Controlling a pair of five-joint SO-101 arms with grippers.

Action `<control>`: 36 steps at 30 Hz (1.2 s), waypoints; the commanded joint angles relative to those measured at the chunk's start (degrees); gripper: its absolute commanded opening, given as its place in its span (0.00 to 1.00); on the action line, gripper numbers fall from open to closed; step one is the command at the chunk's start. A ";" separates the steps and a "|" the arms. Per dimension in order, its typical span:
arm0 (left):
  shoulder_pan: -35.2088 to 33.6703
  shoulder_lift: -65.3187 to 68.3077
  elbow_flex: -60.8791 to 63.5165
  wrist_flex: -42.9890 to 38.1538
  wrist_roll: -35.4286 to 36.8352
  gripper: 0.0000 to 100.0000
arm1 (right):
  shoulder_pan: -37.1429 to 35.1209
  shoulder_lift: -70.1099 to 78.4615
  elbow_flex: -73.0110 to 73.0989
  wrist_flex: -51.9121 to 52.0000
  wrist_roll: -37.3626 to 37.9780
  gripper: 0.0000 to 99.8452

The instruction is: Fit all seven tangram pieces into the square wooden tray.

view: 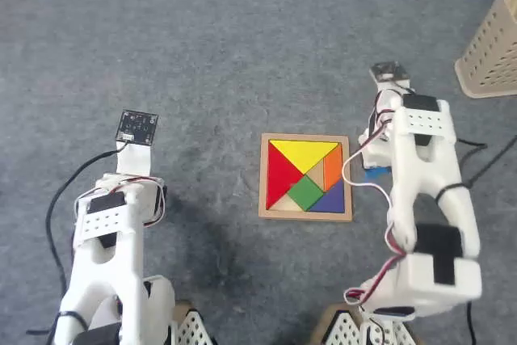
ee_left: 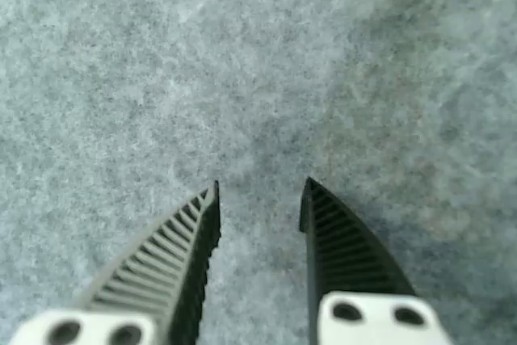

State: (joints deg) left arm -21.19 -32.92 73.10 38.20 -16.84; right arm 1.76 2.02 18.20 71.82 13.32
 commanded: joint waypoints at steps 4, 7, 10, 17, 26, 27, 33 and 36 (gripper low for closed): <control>-0.26 -1.93 -0.22 -0.88 -0.70 0.15 | -7.25 -11.82 -1.23 2.86 12.75 0.02; -0.26 -1.93 -0.22 -0.88 -0.70 0.15 | -14.64 -13.76 -1.05 2.86 17.14 0.02; -0.35 -1.93 -0.22 -0.88 -0.70 0.15 | -21.67 -13.93 -0.88 3.12 20.40 0.02; -0.35 -1.93 -0.22 -0.88 -0.70 0.15 | -33.27 -13.85 -0.88 3.03 26.99 0.02; -0.35 -1.93 -0.22 -0.88 -0.70 0.15 | -38.90 -13.85 6.77 2.77 42.73 0.02; -0.35 -1.93 -0.22 -0.88 -0.70 0.15 | -38.90 -13.85 7.21 2.77 43.96 0.02; -0.35 -1.93 -0.22 -0.88 -0.70 0.15 | -38.99 -13.85 7.30 2.42 44.75 0.02; -0.35 -1.93 -0.22 -0.88 -0.70 0.15 | -38.90 -13.76 7.47 0.57 44.75 0.02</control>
State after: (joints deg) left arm -21.19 -32.92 73.10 38.20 -16.92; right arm -36.75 -8.09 26.11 73.76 57.19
